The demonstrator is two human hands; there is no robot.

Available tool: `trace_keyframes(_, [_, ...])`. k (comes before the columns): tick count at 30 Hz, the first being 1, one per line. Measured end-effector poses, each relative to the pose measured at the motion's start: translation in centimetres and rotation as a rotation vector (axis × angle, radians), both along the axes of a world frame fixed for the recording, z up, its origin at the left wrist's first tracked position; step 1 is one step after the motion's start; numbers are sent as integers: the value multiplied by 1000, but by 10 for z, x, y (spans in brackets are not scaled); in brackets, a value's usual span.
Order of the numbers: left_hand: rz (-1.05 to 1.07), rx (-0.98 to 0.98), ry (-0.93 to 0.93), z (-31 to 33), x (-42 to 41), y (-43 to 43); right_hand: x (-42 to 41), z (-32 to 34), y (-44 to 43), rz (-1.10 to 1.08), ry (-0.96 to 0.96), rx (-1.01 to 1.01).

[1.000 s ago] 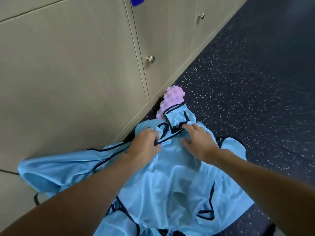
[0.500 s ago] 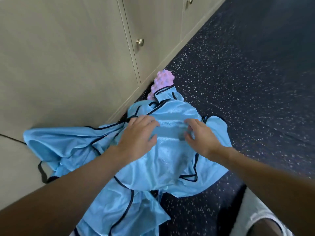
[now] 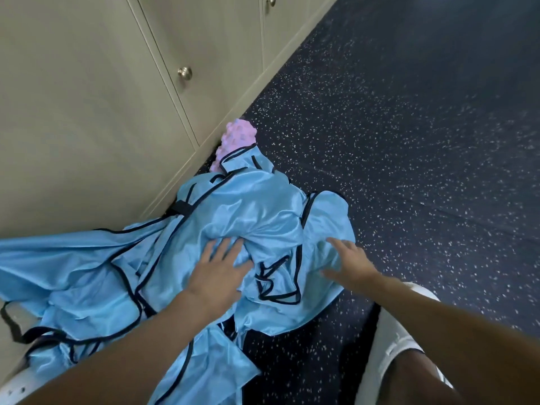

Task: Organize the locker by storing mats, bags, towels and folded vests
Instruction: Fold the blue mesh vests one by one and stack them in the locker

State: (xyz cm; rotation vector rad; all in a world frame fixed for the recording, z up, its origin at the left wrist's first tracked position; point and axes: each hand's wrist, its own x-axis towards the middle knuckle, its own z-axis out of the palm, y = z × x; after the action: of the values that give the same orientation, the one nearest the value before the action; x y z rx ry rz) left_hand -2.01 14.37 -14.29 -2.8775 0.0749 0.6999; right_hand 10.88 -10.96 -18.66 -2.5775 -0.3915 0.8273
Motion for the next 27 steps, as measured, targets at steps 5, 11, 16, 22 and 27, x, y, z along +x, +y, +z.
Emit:
trace_keyframes(5, [123,21,-83,-2,6,8,-14,-1,12,217,-220,-66])
trace_keyframes(11, [122,-105,-80,8,5,6,-49,-9,30,410,-171,51])
trace_keyframes(16, [101,-197,-88,17,-3,2,-62,-13,39,413,-218,8])
trace_keyframes(22, [-35,-428,-124,24,-3,-24,-61,-2,35,294,-198,141])
trace_keyframes(27, [16,-411,-144,10,4,-47,-53,20,23,243,12,136])
